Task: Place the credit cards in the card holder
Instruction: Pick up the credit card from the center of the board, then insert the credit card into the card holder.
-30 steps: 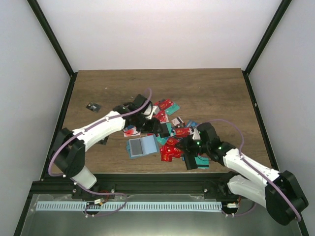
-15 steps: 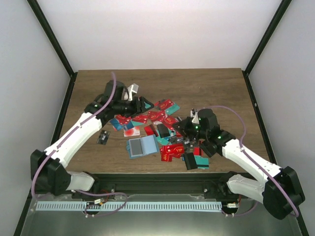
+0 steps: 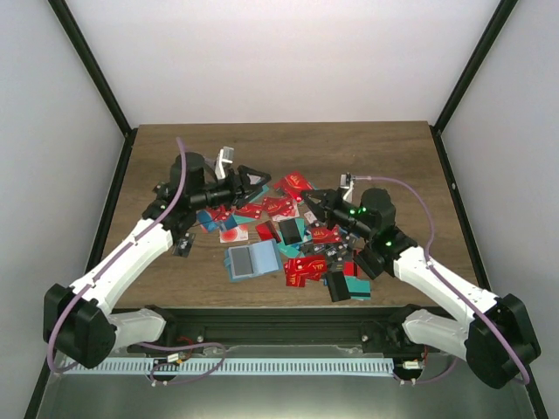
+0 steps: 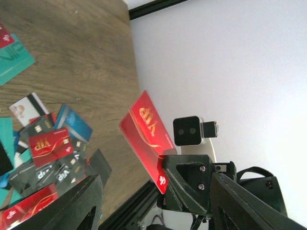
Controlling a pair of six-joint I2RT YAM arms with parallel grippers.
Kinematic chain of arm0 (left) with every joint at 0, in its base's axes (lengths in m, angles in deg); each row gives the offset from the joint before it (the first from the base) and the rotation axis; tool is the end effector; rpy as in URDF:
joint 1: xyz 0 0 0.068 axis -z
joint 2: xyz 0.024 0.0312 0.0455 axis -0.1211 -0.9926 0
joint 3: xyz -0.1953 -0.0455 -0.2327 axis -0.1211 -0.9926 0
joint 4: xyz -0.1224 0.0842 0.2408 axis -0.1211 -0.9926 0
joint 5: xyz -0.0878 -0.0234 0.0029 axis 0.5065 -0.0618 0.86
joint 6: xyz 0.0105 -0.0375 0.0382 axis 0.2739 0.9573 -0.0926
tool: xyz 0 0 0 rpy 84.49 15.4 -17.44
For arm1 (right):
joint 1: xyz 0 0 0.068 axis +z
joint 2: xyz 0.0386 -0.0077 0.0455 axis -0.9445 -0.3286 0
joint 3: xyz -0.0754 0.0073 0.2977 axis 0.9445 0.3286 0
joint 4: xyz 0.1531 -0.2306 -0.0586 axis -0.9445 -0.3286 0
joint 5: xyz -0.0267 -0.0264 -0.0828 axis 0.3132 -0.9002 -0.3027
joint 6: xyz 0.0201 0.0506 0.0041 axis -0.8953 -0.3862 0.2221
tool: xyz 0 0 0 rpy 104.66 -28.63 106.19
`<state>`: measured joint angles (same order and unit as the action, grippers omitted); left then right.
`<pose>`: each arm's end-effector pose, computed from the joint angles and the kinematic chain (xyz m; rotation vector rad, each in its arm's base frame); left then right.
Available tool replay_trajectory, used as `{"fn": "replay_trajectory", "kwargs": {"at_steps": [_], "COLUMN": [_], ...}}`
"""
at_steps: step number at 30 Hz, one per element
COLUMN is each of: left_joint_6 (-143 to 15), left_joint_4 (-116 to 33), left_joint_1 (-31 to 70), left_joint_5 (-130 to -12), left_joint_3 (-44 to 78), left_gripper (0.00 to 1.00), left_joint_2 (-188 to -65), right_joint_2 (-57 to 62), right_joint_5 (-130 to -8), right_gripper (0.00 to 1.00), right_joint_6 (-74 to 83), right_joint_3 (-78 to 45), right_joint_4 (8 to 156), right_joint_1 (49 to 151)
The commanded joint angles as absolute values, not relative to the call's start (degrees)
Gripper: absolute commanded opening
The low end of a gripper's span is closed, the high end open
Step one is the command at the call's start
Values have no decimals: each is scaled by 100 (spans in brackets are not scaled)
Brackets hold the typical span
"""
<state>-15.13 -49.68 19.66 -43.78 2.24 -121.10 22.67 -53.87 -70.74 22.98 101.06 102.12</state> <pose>0.2501 -0.1493 0.3600 -0.1460 2.1862 -1.5425 0.2070 0.1424 0.3030 0.5404 1.9726 1.7138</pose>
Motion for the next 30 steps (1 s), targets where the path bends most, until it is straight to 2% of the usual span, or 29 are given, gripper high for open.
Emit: {"fn": "replay_trajectory", "kwargs": {"at_steps": [1, 24, 30], "left_joint_6": [-988, -629, -552], "left_joint_4": [-3996, -2931, -2687], "left_joint_1": [1946, 2282, 2440], "left_joint_5": [-4372, -4372, -4347], "left_joint_3": [-11, -200, -93], "left_gripper": [63, 55, 45], "left_joint_2": [-11934, -12324, -12550], "right_joint_2": [2307, 2217, 2144], "right_joint_5": [-5551, -5623, -5600], "right_gripper": [1, 1, 1], "right_joint_6": [-7259, -6996, -6986], "right_joint_3": [2303, 2145, 2144], "right_joint_4": [11187, 11761, 11836], "right_joint_1": [10231, 10501, 10643]}}
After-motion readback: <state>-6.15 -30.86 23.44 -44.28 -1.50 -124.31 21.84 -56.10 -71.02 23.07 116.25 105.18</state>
